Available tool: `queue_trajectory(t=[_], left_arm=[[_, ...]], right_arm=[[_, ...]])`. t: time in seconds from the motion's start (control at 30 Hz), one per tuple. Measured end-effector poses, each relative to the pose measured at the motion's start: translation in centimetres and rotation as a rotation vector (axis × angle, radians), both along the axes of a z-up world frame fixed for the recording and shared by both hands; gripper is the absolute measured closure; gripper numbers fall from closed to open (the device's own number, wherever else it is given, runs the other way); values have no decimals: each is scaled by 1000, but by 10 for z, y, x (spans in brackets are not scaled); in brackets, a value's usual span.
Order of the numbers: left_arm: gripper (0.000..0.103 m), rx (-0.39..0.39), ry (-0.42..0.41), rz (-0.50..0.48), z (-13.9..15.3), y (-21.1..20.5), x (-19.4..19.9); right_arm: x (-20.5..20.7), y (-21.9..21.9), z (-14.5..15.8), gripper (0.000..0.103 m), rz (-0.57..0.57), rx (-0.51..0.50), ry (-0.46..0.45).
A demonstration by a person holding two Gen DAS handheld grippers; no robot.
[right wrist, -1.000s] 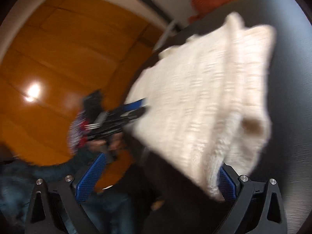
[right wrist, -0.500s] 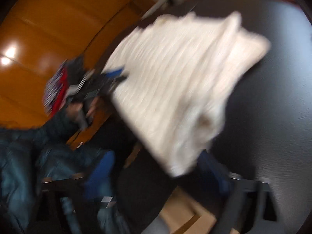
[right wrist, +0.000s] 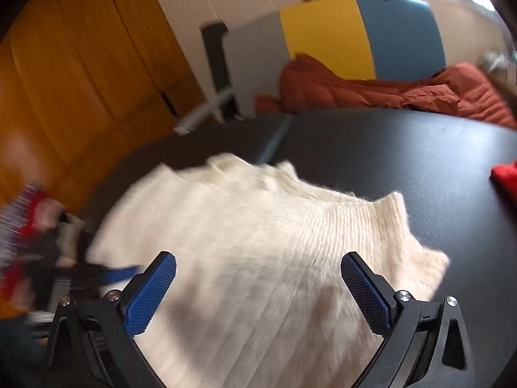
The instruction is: Fold clothes
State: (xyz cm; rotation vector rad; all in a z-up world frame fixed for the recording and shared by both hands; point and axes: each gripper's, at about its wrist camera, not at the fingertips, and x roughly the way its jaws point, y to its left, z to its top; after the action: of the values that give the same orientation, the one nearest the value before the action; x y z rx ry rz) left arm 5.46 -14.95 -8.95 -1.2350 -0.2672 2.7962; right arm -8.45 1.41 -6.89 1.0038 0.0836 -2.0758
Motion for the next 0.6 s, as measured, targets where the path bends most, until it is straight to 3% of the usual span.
queue_trajectory(t=[0.1, 0.2, 0.47, 0.6], left_arm=[[34, 90, -5, 16, 5, -15, 10], [34, 176, -18, 74, 14, -42, 27], [34, 130, -8, 317, 25, -128, 96], [34, 127, -20, 371, 20, -152, 103]], right_arm=[[-13, -4, -26, 0, -24, 106, 51], [-21, 2, -29, 0, 0, 86, 56], [-38, 21, -33, 0, 17, -1, 8], [-38, 25, -33, 0, 19, -35, -8]])
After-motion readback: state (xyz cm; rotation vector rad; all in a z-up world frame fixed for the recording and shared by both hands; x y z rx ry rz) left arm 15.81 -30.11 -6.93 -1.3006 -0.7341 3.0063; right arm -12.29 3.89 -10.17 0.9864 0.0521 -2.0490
